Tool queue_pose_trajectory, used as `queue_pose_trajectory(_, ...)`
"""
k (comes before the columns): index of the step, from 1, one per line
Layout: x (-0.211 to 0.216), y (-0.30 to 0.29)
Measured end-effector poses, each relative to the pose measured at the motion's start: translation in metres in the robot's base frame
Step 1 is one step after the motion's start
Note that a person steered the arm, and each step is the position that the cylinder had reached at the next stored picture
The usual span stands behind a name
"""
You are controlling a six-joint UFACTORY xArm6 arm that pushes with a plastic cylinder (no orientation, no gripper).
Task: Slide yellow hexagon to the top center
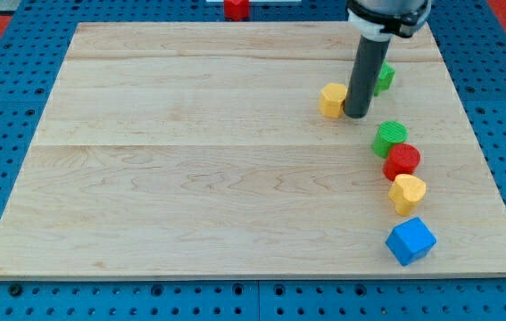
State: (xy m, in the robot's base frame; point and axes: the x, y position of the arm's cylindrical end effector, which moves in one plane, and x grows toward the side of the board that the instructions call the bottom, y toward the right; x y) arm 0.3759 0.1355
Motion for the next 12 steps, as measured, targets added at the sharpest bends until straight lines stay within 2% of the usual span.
queue_pose_trajectory(1, -0.020, -0.013)
queue_pose_trajectory(3, -0.028, -0.070)
queue_pose_trajectory(4, -0.048, -0.072)
queue_pose_trajectory(6, -0.059, -0.135)
queue_pose_trajectory(8, -0.089, -0.174)
queue_pose_trajectory(10, -0.141, -0.167)
queue_pose_trajectory(12, -0.141, -0.161)
